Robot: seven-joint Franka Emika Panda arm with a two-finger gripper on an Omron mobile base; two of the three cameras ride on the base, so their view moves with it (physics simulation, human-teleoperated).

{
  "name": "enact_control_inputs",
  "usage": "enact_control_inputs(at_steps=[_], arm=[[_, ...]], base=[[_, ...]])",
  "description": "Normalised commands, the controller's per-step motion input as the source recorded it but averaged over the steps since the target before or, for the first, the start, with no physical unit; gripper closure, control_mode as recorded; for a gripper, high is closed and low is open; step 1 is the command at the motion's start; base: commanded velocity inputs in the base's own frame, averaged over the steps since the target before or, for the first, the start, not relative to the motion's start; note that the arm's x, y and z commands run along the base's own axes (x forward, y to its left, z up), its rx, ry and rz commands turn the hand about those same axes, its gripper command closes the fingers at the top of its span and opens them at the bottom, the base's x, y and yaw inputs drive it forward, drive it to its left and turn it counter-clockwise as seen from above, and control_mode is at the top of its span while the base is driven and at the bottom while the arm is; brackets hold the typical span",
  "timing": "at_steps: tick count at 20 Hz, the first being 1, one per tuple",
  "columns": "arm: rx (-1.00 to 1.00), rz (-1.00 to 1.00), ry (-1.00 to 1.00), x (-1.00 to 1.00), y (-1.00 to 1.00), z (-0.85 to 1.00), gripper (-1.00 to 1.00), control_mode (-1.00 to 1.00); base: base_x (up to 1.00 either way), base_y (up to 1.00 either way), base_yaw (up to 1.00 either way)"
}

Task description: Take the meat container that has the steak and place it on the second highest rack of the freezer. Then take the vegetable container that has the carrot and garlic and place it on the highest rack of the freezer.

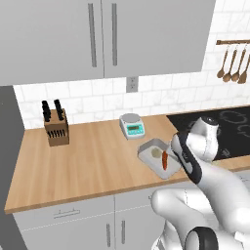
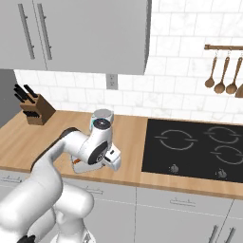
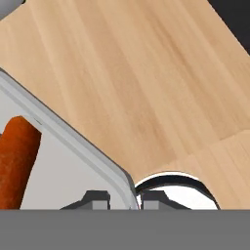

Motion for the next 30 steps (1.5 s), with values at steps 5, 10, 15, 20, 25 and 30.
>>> enact_control_inputs(at_steps=[5, 10, 15, 20, 25, 30], arm=[[0.00, -0.10, -0.02, -0.20, 0.00, 0.71, 1.00, -1.00], [0.00, -0.04, -0.03, -0.05, 0.00, 0.44, 1.00, -1.00], [0.03, -0.01, 0.00, -0.14, -0.01, 0.46, 1.00, -1.00], [0.07, 0.00, 0.00, -0.31, -0.06, 0.43, 1.00, -1.00], [0.05, 0.00, -0.01, -0.41, -0.04, 0.35, 1.00, -1.00], [0.01, 0.00, 0.03, -0.39, 0.00, 0.20, 1.00, -1.00]], base=[[0.00, 0.00, 0.00], [0.00, 0.00, 0.00], [0.00, 0.00, 0.00], [0.00, 0.00, 0.00], [0.00, 0.00, 0.00], [0.00, 0.00, 0.00]])
